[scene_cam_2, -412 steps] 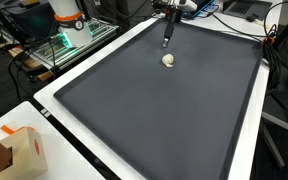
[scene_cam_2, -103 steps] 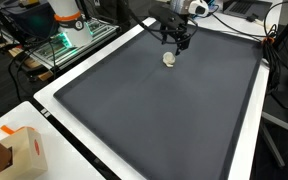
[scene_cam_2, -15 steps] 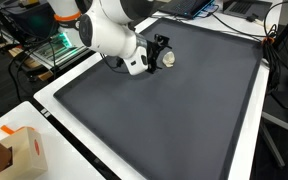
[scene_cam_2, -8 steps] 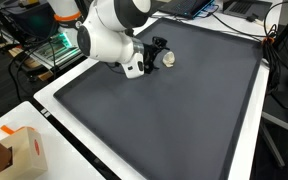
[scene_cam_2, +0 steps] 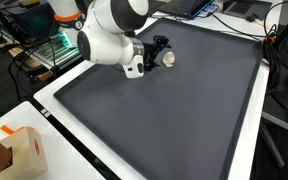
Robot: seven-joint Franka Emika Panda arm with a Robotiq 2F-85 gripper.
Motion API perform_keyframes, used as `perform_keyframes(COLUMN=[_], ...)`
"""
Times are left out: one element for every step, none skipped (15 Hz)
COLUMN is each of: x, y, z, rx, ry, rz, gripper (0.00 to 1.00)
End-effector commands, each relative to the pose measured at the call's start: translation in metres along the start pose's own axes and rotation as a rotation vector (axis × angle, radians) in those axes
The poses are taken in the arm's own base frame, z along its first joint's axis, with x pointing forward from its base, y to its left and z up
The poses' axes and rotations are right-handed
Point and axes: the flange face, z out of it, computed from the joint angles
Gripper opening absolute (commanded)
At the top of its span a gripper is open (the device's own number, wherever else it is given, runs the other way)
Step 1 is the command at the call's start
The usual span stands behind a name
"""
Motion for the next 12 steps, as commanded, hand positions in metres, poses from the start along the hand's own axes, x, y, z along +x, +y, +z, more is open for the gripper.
perform_keyframes(x=[0.007, 0.01, 0.012, 0.015, 0.017, 0.02, 0.023, 0.025, 0.028, 0.031, 0.033, 0.036], y=[0.005, 0.005, 0.005, 0.004, 0.003, 0.001, 0.0, -0.002, -0.004, -0.006, -0.008, -0.01], z=[0.0, 0.0, -0.001, 0.0, 0.001, 0.001, 0.002, 0.003, 0.004, 0.005, 0.006, 0.008], rx=[0.026, 0.021, 0.014, 0.008, -0.002, -0.01, -0.018, -0.034, -0.052, -0.069, -0.092, -0.115], ry=[0.002, 0.005, 0.009, -0.005, -0.01, -0.015, -0.018, -0.026, -0.034, -0.043, -0.054, -0.066], rz=[0.079, 0.097, 0.117, 0.135, 0.154, 0.172, 0.189, 0.21, 0.231, 0.25, 0.269, 0.288], gripper=[1.0, 1.0, 1.0, 1.0, 1.0, 1.0, 1.0, 1.0, 1.0, 1.0, 1.0, 1.0])
